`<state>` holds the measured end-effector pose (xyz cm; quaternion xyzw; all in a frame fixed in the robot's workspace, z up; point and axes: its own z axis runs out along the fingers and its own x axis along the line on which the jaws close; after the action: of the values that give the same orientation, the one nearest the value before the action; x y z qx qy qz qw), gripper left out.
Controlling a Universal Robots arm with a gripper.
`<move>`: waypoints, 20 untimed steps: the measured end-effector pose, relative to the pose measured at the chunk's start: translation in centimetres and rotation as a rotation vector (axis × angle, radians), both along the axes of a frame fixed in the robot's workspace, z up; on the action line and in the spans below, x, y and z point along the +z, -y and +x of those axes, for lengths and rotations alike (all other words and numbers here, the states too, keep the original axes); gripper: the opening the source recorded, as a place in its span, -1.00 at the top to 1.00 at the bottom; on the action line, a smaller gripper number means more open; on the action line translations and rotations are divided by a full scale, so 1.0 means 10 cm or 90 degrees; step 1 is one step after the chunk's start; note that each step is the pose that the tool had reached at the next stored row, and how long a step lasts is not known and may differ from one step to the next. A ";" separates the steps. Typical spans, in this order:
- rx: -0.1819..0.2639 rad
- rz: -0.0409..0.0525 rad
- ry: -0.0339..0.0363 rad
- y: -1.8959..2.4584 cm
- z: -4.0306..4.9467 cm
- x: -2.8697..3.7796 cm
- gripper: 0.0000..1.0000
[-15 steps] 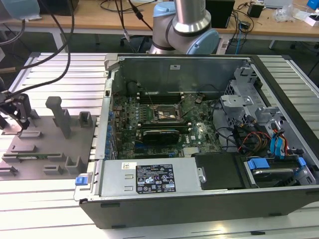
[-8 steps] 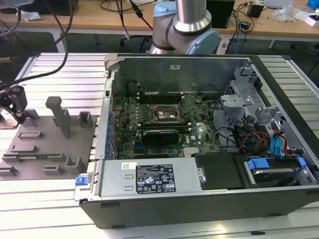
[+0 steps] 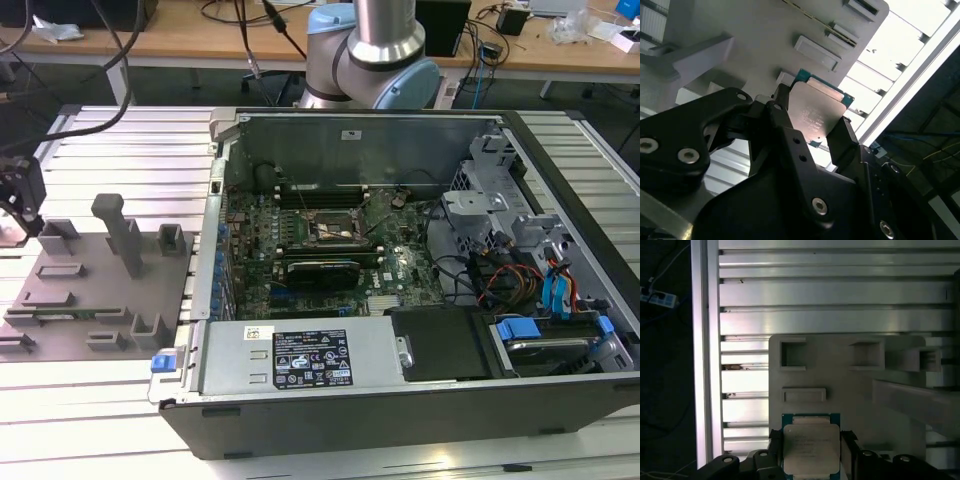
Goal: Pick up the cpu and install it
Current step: 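Pick up the cpu and move it towards the insertion slot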
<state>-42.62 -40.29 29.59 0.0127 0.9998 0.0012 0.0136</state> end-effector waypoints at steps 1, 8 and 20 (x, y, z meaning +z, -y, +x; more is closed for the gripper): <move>0.000 0.0000 0.0000 0.000 0.000 0.014 -0.09; 0.000 0.0000 0.0000 0.000 0.000 0.121 -0.09; 0.000 0.0000 0.0000 -0.001 0.000 0.293 -0.09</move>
<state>-42.62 -40.28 32.52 0.0128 0.9998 0.0012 0.0136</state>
